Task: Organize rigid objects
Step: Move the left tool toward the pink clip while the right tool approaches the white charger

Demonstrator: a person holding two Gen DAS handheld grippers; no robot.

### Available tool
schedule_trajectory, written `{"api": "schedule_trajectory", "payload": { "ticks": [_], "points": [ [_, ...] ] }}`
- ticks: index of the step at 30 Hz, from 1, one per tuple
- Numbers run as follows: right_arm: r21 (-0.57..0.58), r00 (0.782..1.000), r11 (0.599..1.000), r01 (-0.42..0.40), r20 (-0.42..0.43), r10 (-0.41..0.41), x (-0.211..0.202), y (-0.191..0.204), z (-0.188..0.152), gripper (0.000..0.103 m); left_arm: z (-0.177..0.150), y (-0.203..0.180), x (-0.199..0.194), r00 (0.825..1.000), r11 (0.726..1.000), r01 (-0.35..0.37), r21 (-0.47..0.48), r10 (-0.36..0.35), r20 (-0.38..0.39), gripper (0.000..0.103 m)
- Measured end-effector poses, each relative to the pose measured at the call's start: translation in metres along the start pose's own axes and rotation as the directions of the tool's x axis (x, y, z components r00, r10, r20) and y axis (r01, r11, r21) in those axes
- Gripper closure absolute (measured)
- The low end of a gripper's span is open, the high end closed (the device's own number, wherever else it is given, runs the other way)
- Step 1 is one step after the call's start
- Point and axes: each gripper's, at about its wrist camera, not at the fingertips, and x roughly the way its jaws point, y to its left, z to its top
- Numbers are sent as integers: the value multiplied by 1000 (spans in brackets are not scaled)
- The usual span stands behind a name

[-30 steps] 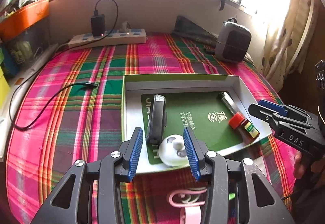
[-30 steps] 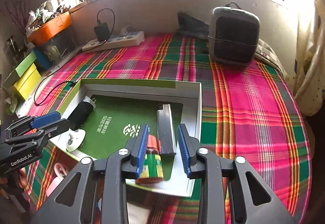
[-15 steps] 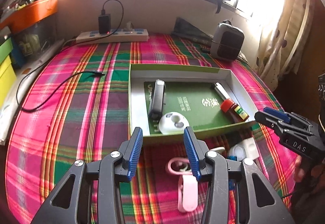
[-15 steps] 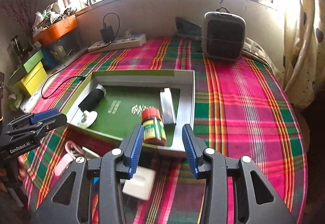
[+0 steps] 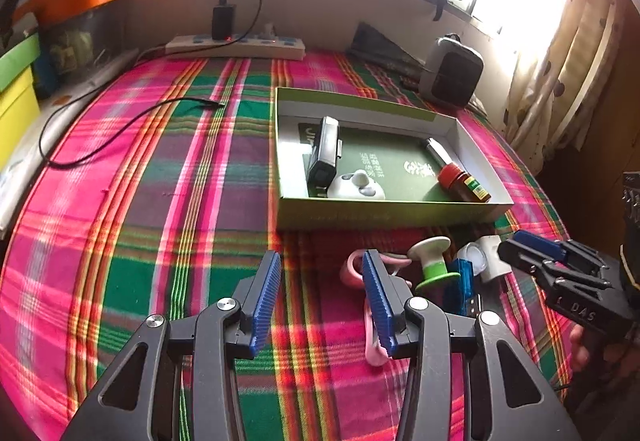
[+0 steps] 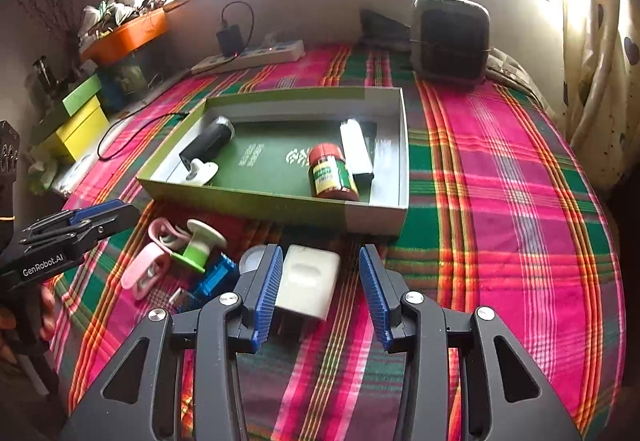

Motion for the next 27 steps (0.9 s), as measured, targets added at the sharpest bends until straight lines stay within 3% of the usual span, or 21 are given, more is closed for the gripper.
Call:
{"api": "schedule_trajectory", "payload": {
  "ticks": [27],
  "points": [
    [-59, 992, 994, 91, -81, -96, 24, 14, -10, 61, -19, -5, -6, 998, 998, 62, 15, -62, -24, 57]
  ]
}}
